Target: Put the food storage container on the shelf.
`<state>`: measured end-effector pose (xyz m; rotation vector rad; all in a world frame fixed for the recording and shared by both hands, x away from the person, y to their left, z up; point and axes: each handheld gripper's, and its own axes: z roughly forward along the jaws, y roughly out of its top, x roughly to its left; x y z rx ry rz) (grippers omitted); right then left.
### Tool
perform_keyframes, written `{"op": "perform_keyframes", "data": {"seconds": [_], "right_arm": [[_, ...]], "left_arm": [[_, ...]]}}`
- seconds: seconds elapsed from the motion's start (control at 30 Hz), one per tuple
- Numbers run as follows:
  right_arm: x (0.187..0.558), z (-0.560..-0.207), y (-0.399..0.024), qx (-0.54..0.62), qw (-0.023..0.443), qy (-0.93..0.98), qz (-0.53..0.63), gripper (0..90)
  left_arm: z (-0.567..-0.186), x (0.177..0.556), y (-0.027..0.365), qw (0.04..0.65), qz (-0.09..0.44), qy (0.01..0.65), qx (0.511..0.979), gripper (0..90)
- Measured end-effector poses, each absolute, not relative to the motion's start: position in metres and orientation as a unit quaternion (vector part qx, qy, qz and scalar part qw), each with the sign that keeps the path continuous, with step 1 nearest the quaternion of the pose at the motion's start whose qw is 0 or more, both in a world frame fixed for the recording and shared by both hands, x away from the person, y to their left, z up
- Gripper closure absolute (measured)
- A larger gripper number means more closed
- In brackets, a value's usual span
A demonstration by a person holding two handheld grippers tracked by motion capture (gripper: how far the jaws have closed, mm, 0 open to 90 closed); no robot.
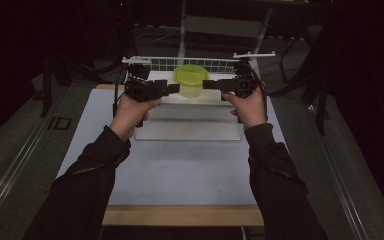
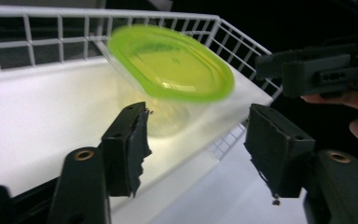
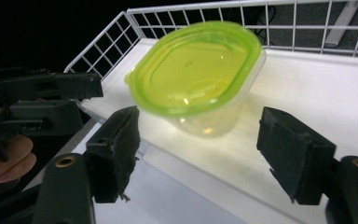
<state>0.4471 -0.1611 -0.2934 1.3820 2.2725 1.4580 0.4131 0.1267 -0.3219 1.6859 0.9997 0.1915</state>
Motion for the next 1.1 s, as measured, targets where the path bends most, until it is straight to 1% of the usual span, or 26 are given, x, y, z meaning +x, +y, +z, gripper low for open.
{"op": "perform_keyframes", "data": {"seconds": [0.07, 0.17, 0.2, 0.23, 0.27, 0.33, 0.4, 0.67, 0.9, 0.93, 1.1], "right_arm": [[0.441, -0.297, -0.162, 0.444, 0.052, 0.751, 0.485, 24.9], [0.431, -0.302, -0.162, 0.428, 0.040, 0.759, 0.489, 20.1], [0.428, -0.303, -0.162, 0.427, 0.040, 0.759, 0.490, 20.2], [0.425, -0.304, -0.163, 0.424, 0.039, 0.758, 0.494, 20.1], [0.422, -0.306, -0.164, 0.419, 0.034, 0.759, 0.498, 19.5], [0.416, -0.308, -0.164, 0.414, 0.041, 0.762, 0.496, 19.4], [0.411, -0.312, -0.164, 0.409, 0.045, 0.769, 0.489, 19.5], [0.394, -0.332, -0.166, 0.400, 0.038, 0.778, 0.483, 19.6], [0.382, -0.354, -0.165, 0.390, 0.039, 0.788, 0.474, 19.4], [0.378, -0.362, -0.164, 0.386, 0.045, 0.794, 0.467, 19.3], [0.369, -0.378, -0.162, 0.374, 0.042, 0.798, 0.470, 19.1]], "left_arm": [[-0.323, 0.406, 0.125, 0.565, 0.080, 0.406, 0.714, 32.8], [-0.325, 0.395, 0.122, 0.579, 0.076, 0.380, 0.718, 20.9], [-0.325, 0.391, 0.121, 0.579, 0.077, 0.372, 0.721, 18.4], [-0.325, 0.387, 0.120, 0.580, 0.082, 0.368, 0.722, 17.5], [-0.325, 0.387, 0.120, 0.580, 0.082, 0.368, 0.722, 14.7], [-0.326, 0.377, 0.117, 0.585, 0.080, 0.357, 0.723, 14.4], [-0.329, 0.372, 0.116, 0.579, 0.082, 0.355, 0.729, 11.2], [-0.346, 0.356, 0.112, 0.571, 0.085, 0.336, 0.744, 9.8], [-0.365, 0.343, 0.113, 0.570, 0.076, 0.328, 0.750, 9.9], [-0.371, 0.338, 0.114, 0.569, 0.071, 0.326, 0.752, 9.9], [-0.386, 0.325, 0.118, 0.561, 0.075, 0.318, 0.761, 9.8]]}}
